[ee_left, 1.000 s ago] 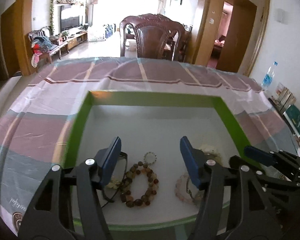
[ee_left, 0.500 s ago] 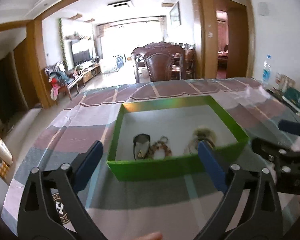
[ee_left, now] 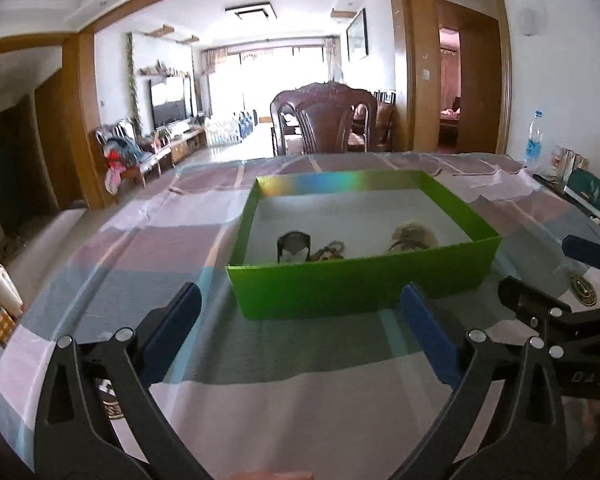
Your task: Organize jewelry
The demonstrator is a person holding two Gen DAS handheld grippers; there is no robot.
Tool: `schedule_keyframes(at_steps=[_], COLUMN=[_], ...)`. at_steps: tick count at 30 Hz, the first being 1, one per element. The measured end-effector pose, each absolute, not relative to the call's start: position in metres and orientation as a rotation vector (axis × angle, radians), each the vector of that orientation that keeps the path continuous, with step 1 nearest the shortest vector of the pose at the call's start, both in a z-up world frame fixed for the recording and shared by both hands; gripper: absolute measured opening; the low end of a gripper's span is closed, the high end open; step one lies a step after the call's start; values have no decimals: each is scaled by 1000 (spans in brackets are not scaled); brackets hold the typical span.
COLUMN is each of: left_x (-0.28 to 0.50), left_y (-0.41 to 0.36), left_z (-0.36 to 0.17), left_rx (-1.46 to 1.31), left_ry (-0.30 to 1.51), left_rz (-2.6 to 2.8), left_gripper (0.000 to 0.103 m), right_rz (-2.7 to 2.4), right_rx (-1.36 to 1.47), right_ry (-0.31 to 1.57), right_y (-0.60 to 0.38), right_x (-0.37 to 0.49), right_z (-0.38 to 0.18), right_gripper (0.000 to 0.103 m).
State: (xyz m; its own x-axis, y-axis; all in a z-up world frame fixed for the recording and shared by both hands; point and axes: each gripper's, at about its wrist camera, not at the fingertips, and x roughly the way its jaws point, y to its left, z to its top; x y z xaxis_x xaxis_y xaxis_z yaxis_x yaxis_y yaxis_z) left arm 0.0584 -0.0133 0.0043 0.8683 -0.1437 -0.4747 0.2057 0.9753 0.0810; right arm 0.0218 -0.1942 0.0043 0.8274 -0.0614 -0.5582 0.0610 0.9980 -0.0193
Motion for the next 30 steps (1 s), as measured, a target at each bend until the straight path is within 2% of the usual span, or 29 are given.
schedule_keyframes(at_steps=[30], left_x=[54], left_y=[-11], left_z=[8], left_rx=[104], left_ry=[473], left_rz=[-223], left_gripper=[99], right_rz=[-105], right_rx=[-5], right_ry=[553], right_y=[-197], right_x=[16], right_z=[7], right_gripper=[100])
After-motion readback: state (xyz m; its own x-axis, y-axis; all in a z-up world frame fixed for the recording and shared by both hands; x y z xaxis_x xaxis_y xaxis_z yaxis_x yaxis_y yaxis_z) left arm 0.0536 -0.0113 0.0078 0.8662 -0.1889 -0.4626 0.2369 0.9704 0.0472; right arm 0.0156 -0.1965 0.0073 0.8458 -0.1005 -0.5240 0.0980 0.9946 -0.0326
